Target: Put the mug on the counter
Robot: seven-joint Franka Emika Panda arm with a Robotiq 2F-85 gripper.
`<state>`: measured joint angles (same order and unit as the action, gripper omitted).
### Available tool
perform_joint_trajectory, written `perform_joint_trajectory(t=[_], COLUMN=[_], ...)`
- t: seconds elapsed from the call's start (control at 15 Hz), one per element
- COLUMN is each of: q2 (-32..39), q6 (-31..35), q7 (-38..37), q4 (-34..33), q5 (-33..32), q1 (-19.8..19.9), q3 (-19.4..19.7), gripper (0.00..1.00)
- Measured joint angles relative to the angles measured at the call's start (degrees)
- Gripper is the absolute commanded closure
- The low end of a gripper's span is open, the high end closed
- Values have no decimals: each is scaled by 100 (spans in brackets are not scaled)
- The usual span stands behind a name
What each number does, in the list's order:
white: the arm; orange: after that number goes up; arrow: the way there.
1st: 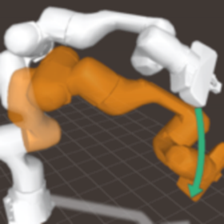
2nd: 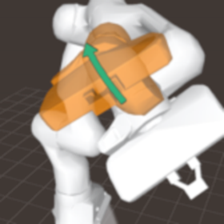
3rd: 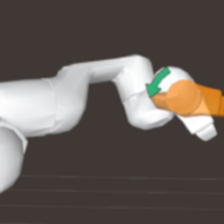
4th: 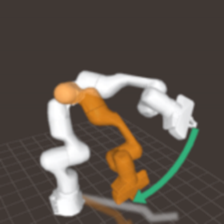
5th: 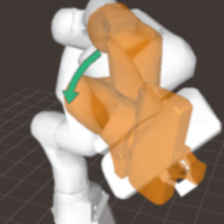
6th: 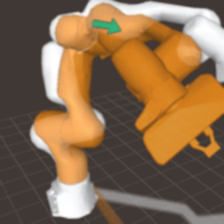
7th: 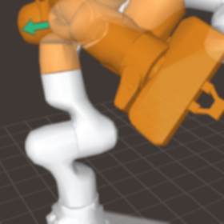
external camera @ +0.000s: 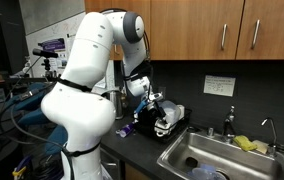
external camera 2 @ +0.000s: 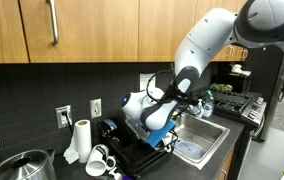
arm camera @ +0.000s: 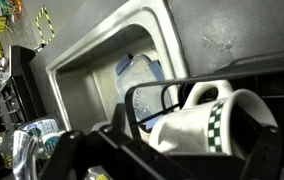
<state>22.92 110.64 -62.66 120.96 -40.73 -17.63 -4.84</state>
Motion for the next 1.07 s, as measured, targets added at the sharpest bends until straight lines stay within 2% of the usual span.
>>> perform_joint_trajectory(t=[0.07, 0.2, 0.33, 0.6, 0.87, 1.07], q2=[6, 6, 7, 9, 9, 2], q6=[-7, -37, -85, -96, -86, -120], q7=[-42, -168, -226, -257, -310, -324], q4=[-28, -93, -168, -231, -240, -243], q5=[-51, -208, -330, -405, -405, -412], q1=[-2, -4, -5, -5, -5, 10], q3=[0, -2, -6, -30, -43, -33], gripper=[0, 26, 39, 72, 99, 96])
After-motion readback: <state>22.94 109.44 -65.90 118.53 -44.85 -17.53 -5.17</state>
